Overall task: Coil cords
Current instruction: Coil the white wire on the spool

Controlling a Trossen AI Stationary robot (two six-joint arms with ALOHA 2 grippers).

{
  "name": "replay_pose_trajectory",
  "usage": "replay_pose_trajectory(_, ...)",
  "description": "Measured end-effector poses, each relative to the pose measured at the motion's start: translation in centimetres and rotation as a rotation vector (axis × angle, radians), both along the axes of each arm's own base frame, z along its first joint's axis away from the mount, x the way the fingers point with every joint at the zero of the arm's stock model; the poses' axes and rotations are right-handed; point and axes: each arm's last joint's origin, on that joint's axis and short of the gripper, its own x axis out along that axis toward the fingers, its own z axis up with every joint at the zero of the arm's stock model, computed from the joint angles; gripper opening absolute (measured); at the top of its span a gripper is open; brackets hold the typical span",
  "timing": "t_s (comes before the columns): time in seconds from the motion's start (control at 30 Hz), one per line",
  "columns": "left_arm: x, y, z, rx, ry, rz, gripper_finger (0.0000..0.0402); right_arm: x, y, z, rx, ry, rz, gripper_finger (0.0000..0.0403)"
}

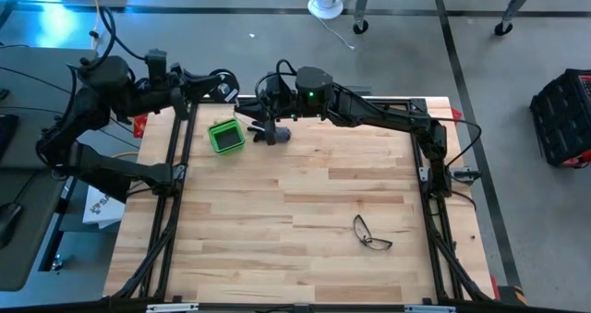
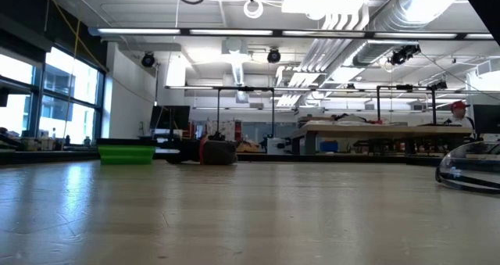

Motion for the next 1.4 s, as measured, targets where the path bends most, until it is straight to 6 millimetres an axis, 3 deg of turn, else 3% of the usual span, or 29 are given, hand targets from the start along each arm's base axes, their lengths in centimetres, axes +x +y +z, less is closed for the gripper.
replay_pose_trajectory(0.33, 0.7, 0.2, 0.5, 0.014, -0.047, 0.006, 0.0000, 0.1, 0.1, -0.2, -0.007, 0.009, 0.008, 0.0062)
replay_pose_trajectory(0.93, 0.3, 0.1, 0.9, 0.054, -0.073, 0.014, 0.0000, 0.1, 0.1, -0.5, 0.017, 0.044, 0.002, 0.0062)
replay_pose_trajectory(1.4, -2.5, -0.5, 0.8, 0.092, -0.045, 0.001, 0.0000, 0.1, 0.4, -0.6, -0.009, 0.051, 0.010, 0.0062)
